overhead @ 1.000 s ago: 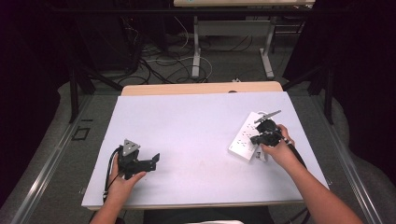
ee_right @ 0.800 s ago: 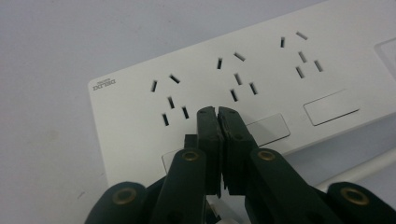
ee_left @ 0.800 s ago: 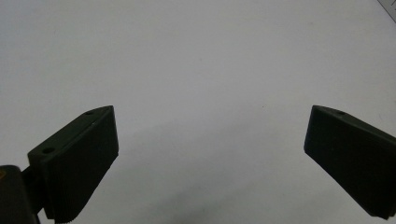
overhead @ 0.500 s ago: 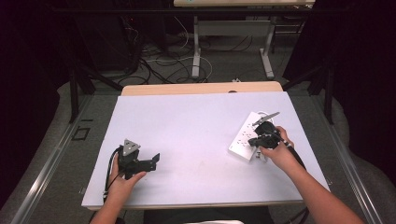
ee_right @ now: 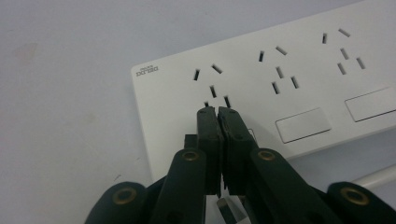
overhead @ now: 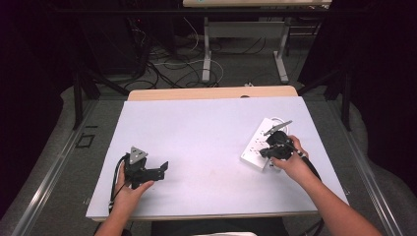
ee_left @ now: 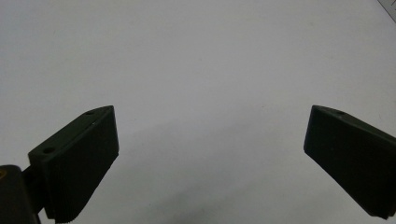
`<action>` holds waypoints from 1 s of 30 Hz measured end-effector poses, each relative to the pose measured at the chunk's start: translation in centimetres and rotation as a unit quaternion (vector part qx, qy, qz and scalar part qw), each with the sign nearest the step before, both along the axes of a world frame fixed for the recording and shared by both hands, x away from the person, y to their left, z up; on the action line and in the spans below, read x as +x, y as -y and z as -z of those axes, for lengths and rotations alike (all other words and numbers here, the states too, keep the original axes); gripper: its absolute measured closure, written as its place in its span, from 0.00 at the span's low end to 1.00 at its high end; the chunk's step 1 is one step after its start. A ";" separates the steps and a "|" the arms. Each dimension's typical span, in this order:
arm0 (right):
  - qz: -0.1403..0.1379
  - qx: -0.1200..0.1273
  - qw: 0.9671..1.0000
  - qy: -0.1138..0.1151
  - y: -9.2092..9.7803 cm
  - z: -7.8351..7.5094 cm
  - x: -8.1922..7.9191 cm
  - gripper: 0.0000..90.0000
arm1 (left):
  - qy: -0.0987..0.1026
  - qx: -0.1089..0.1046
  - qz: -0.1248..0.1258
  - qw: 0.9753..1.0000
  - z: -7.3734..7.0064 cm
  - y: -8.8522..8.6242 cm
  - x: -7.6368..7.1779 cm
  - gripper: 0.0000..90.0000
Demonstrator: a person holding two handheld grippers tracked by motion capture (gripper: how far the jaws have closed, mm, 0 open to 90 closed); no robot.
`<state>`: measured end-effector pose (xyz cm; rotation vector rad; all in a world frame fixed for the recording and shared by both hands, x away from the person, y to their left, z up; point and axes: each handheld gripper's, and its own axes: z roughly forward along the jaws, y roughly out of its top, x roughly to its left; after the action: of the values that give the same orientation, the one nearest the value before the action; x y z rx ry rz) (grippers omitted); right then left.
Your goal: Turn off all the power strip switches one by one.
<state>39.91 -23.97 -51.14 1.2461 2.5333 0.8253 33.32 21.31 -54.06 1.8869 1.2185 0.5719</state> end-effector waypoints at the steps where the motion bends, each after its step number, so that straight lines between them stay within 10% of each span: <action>1: -0.011 -0.001 1.000 -0.002 0.2 0.0 -0.1 0.98 | 0.000 0.000 0.000 1.000 0.0 0.0 0.0 0.04; 30: -0.003 0.005 1.000 0.002 0.2 0.8 -0.5 1.00 | 0.001 0.001 0.001 1.000 0.0 0.1 0.0 0.04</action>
<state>39.40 -24.17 -51.93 1.2383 2.5336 0.8431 33.30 21.25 -54.03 1.8892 1.2136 0.5748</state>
